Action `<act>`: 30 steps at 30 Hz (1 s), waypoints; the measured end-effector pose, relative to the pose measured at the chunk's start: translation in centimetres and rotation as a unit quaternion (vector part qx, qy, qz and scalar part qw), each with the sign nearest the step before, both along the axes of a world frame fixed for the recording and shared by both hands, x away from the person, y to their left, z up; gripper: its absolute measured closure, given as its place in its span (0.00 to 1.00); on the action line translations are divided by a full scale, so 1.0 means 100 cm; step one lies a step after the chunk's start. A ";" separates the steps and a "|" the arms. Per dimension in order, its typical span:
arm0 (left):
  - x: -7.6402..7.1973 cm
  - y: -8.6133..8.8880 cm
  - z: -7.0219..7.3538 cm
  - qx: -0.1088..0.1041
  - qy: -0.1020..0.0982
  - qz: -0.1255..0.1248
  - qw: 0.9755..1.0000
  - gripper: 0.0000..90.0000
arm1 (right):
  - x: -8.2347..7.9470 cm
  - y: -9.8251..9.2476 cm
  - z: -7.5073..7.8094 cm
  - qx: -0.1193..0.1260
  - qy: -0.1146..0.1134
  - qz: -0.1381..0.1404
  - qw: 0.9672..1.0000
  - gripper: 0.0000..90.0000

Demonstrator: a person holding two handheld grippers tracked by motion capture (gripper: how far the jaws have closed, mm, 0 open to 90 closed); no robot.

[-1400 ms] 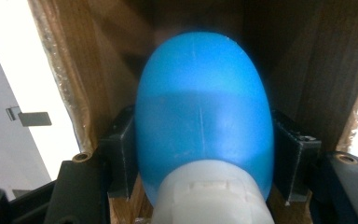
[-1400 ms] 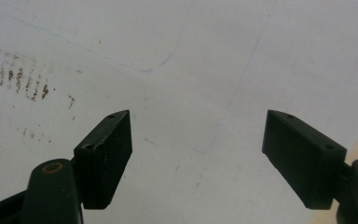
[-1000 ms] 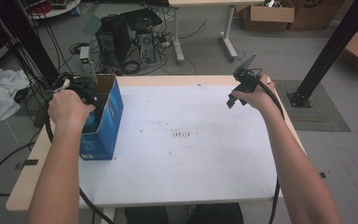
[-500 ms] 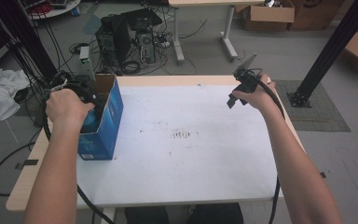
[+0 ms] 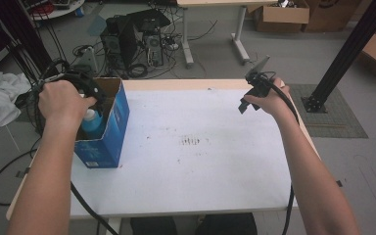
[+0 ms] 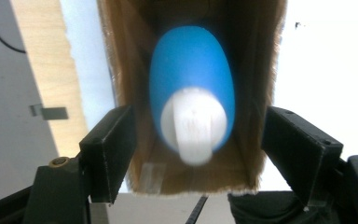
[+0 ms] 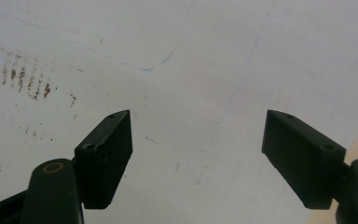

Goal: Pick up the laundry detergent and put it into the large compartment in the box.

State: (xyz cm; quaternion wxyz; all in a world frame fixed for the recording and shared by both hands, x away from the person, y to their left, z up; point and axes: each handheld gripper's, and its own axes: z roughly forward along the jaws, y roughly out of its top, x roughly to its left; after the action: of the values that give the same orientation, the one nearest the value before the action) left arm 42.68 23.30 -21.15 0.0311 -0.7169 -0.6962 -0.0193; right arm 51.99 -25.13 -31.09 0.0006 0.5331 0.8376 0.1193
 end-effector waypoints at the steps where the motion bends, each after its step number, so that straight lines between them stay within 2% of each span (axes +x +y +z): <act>1: -0.001 -0.002 0.004 0.002 -0.002 -0.004 1.000 0.28 | 0.000 0.001 0.000 -0.001 0.000 -0.001 1.000 0.27; 5: -0.006 -0.014 0.016 0.003 -0.015 -0.019 1.000 0.26 | -0.001 0.003 0.001 -0.001 -0.002 0.000 1.000 0.27; 8: -0.009 -0.029 0.023 0.004 -0.020 -0.042 0.999 0.24 | -0.002 0.003 0.003 -0.003 -0.002 0.002 1.000 0.27; 14: -0.014 -0.063 0.030 -0.001 -0.033 -0.086 0.996 0.21 | -0.005 0.003 0.009 -0.006 -0.005 0.003 1.000 0.27; 18: -0.017 -0.089 0.031 -0.017 -0.041 -0.115 0.992 0.18 | -0.007 0.003 0.014 -0.004 -0.010 0.000 1.000 0.27; 23: -0.020 -0.118 0.024 -0.014 -0.040 -0.147 0.988 0.17 | -0.009 0.001 0.016 -0.005 -0.010 -0.003 1.000 0.27; 30: -0.023 -0.151 0.012 -0.018 -0.034 -0.195 0.980 0.08 | -0.011 -0.003 0.018 -0.007 -0.010 -0.005 1.000 0.27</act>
State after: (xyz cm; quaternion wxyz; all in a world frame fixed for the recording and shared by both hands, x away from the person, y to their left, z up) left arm 40.35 8.21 -19.91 -0.0099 -0.8381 -0.5441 -0.0365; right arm 50.93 -25.47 -29.34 0.0133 0.5359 0.8358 0.1189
